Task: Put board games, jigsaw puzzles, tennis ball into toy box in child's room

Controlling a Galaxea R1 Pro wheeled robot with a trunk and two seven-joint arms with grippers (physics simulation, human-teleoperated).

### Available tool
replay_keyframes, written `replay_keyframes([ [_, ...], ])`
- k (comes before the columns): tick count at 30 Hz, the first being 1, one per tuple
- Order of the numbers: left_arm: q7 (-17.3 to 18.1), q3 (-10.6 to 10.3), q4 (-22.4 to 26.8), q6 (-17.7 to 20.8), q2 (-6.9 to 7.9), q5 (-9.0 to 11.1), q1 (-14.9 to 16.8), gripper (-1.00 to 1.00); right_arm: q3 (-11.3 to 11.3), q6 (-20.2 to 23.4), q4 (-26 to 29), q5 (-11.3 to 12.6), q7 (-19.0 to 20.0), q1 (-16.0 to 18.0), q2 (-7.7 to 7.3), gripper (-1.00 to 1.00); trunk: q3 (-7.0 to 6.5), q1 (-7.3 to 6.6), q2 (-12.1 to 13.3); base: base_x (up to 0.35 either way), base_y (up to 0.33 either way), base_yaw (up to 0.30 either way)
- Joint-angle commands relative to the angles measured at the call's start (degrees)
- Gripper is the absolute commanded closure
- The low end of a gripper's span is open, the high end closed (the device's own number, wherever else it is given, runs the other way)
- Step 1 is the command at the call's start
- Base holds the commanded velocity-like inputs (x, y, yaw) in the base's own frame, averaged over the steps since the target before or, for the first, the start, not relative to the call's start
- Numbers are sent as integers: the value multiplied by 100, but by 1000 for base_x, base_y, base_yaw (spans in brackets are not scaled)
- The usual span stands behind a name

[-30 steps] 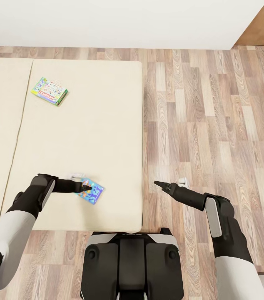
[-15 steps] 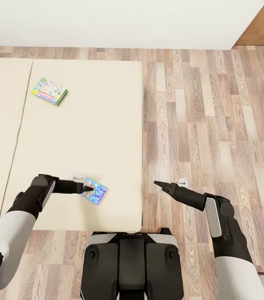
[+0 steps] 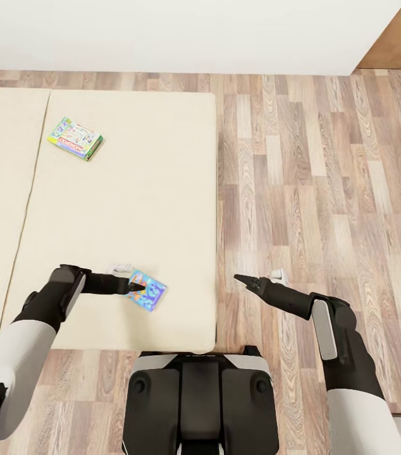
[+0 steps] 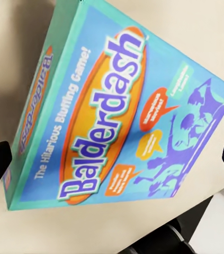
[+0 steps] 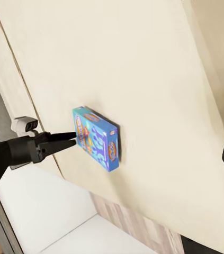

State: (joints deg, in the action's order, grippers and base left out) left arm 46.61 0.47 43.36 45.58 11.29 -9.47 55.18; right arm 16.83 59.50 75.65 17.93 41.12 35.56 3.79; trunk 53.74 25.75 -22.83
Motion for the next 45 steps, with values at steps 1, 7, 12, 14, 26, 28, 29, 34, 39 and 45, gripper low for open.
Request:
replay_keyframes([
  [1,56,6,6,17,-11,-56,2,-100,19,26,2,-36,45,4,4,-100,6,3,-9,0,0,0],
  [7,183,10,6,26,-30,-39,3,-100,22,31,2,-28,51,4,0,-100,6,3,-9,0,0,0],
  [12,450,10,6,38,-68,-38,4,-100,29,34,2,-27,53,4,-1,-100,6,3,-9,0,0,0],
  [14,488,8,6,41,-77,-38,3,-100,30,35,2,-27,53,4,-1,-100,6,3,-9,0,0,0],
  [26,816,14,11,65,-134,-31,2,-100,28,43,2,-27,56,4,-1,-100,6,3,-9,0,0,0],
  [28,875,13,11,91,-153,-34,2,-100,30,43,2,-27,59,4,-1,-100,6,3,-9,0,0,0],
  [29,901,10,12,106,-176,-35,2,-100,30,44,2,-27,60,4,-1,-100,6,3,-9,0,0,0],
  [34,936,7,19,132,-240,-37,2,-100,31,44,2,-26,62,4,-1,-100,6,3,-9,0,0,0],
  [39,967,6,22,143,-299,-39,2,-100,31,44,2,-20,62,4,-1,-100,6,3,-9,0,0,0],
  [45,978,6,23,184,-378,-45,-5,-100,31,44,2,-19,62,4,-1,-100,6,3,-9,0,0,0],
])
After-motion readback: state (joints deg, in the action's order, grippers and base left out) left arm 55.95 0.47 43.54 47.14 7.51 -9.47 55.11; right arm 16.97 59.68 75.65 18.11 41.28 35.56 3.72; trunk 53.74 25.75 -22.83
